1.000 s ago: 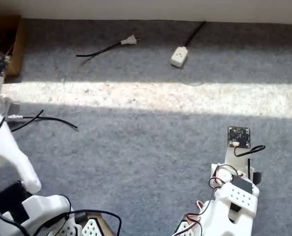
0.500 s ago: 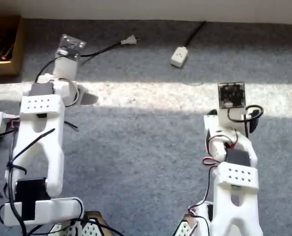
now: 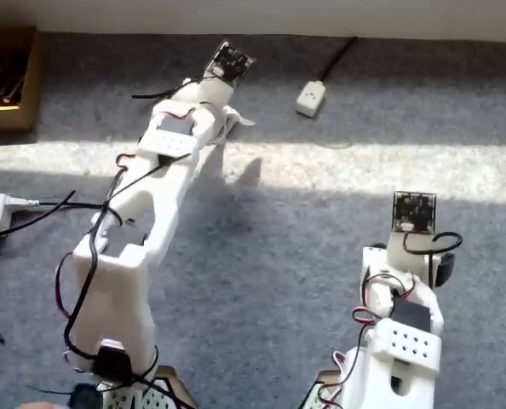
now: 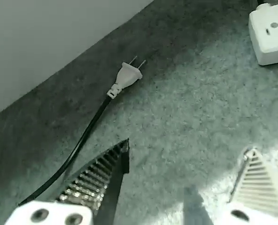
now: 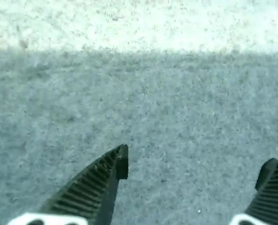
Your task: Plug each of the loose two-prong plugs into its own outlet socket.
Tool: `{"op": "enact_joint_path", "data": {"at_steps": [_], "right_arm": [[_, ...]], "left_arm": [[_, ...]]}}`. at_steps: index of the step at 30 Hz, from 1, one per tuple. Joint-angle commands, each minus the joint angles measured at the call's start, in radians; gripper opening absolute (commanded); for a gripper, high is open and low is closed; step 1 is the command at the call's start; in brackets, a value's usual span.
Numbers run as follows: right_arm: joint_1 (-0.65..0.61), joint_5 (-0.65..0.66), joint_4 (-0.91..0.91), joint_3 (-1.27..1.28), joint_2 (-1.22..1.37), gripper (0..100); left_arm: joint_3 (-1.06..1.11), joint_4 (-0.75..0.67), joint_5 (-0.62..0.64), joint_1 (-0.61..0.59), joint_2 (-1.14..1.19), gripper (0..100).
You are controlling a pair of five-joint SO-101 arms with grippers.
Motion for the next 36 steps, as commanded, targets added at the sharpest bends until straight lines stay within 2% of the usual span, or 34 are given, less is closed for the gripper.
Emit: {"op": "enact_joint_path", "data": {"at_steps": [1, 6, 11, 13, 17, 21, 26, 29, 32, 36], "right_arm": [[0.013, 0.021, 0.008, -0.008, -0.064, 41.5], [-0.024, 0.015, -0.105, -0.150, 0.076, 41.4], [-0.099, -0.083, -0.206, -0.452, 0.512, 41.4], [-0.110, -0.107, -0.248, -0.611, 0.733, 41.4], [-0.136, -0.109, -0.274, -0.966, 1.152, 41.4], [-0.165, -0.109, -0.122, -1.399, 1.515, 41.4], [-0.185, -0.135, 0.110, -1.942, 1.883, 41.4], [-0.196, -0.235, 0.245, -2.203, 2.008, 41.4], [-0.193, -0.324, 0.271, -2.430, 2.094, 41.4], [-0.229, -0.330, 0.311, -2.669, 2.169, 41.4]], "left_arm": [[-0.389, 0.163, 0.005, -0.012, 0.151, 36], [-0.771, 0.442, 0.051, -0.110, 0.251, 36], [-1.020, 0.743, 0.071, -0.183, 0.289, 36], [-1.102, 0.908, 0.071, -0.214, 0.291, 36], [-1.282, 1.329, 0.075, -0.263, 0.292, 35], [-1.211, 1.324, 0.077, -0.378, 0.291, 35], [-1.046, 1.316, 0.077, -0.438, 0.291, 35], [-1.043, 1.315, 0.077, -0.437, 0.294, 35], [-1.044, 1.313, 0.075, -0.407, 0.289, 35], [-1.044, 1.312, 0.075, -0.394, 0.294, 35]]}}
